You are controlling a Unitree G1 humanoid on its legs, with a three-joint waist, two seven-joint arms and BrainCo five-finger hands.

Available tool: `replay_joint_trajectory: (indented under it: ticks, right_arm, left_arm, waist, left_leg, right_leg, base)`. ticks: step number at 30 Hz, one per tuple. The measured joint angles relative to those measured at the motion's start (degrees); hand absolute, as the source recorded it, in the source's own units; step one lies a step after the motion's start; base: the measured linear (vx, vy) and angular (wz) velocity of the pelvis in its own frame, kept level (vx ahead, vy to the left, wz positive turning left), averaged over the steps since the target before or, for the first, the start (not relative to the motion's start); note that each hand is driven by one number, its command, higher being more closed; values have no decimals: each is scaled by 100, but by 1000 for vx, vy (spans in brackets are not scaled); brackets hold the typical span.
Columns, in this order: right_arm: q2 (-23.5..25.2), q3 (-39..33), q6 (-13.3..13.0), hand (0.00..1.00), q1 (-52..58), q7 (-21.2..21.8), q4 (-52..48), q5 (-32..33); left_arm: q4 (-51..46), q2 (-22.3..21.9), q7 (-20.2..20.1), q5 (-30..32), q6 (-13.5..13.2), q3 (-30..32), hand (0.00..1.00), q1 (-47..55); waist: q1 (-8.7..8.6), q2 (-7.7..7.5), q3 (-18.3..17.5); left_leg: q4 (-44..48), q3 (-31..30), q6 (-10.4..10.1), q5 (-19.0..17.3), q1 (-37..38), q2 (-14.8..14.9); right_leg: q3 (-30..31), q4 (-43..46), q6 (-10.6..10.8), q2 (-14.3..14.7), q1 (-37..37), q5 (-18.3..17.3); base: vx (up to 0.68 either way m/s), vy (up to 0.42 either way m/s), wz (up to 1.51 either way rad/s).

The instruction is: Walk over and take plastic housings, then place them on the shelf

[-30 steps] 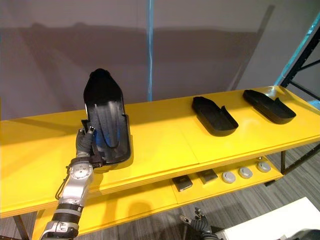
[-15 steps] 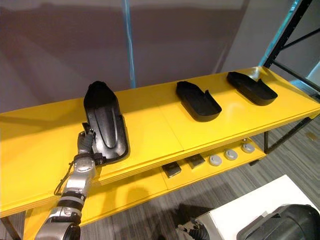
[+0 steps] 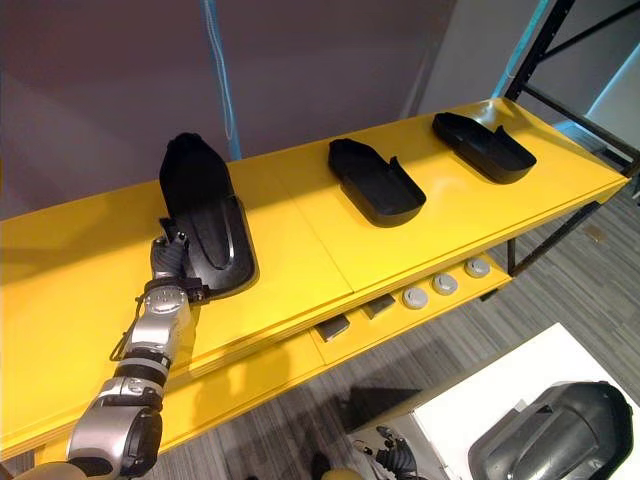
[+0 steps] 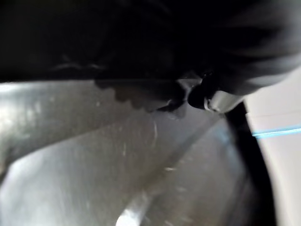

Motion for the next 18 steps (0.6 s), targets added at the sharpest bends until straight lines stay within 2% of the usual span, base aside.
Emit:
replay_joint_trajectory:
  ticks: [13, 15, 18]
  right_arm:
    - [-70, 3, -36, 0, -34, -3, 7, 2]
    - [-69, 7, -36, 0, -44, -16, 10, 2]
    - [-70, 16, -36, 0, -63, -30, 10, 2]
  left_arm:
    - [249, -6, -12, -81, -13, 20, 0, -338]
    - [248, -37, 3, -256, -25, 16, 0, -338]
    - [232, -89, 42, -464, -60, 14, 0, -337]
  waist:
    - [-40, 88, 126]
    - [-125, 108, 139]
    - [-114, 112, 142]
  left_leg:
    - [0, -44, 4, 3, -3, -17]
    - [1, -160, 10, 7, -1, -36]
    - [1, -164, 16, 11, 10, -39]
  right_leg:
    - [-65, -233, 22, -19, 132, 88]
    - [-165, -383, 18, -41, 249, 148]
    - [-171, -401, 18, -44, 269, 160]
  base:
    - [-10, 7, 2]
    - [-25, 16, 20]
    - [-38, 16, 5]
